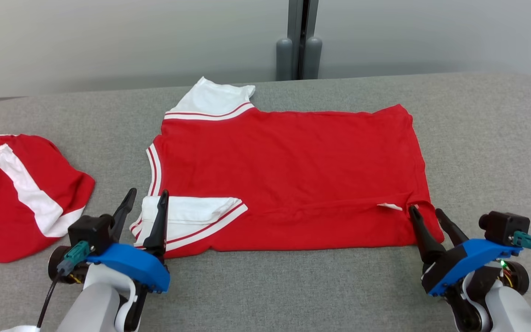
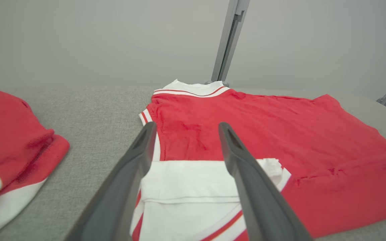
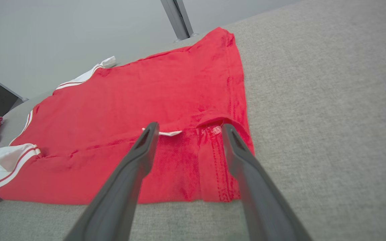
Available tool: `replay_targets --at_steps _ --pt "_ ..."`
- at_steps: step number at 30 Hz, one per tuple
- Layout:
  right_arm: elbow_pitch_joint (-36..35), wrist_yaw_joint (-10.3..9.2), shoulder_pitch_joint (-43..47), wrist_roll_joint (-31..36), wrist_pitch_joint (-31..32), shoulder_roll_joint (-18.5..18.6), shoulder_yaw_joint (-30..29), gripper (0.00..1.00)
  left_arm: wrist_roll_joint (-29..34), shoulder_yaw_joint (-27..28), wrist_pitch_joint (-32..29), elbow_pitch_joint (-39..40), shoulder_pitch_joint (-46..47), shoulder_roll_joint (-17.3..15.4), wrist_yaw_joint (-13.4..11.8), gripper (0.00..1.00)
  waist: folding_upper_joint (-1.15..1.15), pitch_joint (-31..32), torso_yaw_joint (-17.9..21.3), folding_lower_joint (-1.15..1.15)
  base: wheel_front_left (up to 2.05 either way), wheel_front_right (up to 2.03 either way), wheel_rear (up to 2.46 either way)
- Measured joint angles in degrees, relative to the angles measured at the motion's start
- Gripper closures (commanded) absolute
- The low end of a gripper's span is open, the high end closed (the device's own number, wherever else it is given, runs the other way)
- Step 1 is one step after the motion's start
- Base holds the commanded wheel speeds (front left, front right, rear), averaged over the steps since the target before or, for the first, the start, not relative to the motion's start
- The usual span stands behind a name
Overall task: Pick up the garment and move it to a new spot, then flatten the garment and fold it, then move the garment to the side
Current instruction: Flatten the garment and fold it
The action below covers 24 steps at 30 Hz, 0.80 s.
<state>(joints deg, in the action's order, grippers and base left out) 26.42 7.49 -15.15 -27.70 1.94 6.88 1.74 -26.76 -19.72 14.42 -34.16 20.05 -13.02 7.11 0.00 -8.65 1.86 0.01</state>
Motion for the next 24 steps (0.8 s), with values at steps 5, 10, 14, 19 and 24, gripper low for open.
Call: replay_targets --at_steps 5,10,14,19,24 --pt "-0.2 0.0 2.2 0.9 -0.6 1.6 0.2 0.0 -0.3 1.6 0.4 -0.1 -2.9 0.0 -0.1 0.0 0.0 1.6 -0.2 -0.01 0.0 0.0 0.0" --pt "0.2 0.0 3.8 1.1 -0.5 2.3 -0.3 0.0 0.0 2.4 0.6 0.2 -6.5 -0.2 -0.5 0.0 0.0 2.2 -0.4 -0.01 0.0 0.0 0.0" --pt "1.2 0.0 3.8 3.5 -0.5 3.0 -0.4 0.0 0.1 2.5 0.6 -0.4 -8.5 -0.3 -0.8 0.0 0.0 2.2 -0.5 -0.01 0.0 0.0 0.0" --pt "3.8 0.0 2.8 5.6 -1.0 3.0 -0.2 0.0 0.5 1.9 0.6 -2.9 -8.8 -0.1 -0.7 0.0 0.0 1.6 -0.5 -0.01 0.0 0.0 0.0" --pt "7.3 0.0 1.0 6.8 -1.3 2.6 0.3 0.0 0.2 1.3 0.6 -6.7 -7.6 0.1 -0.5 0.0 0.0 1.0 -0.4 -0.01 0.0 0.0 0.0"
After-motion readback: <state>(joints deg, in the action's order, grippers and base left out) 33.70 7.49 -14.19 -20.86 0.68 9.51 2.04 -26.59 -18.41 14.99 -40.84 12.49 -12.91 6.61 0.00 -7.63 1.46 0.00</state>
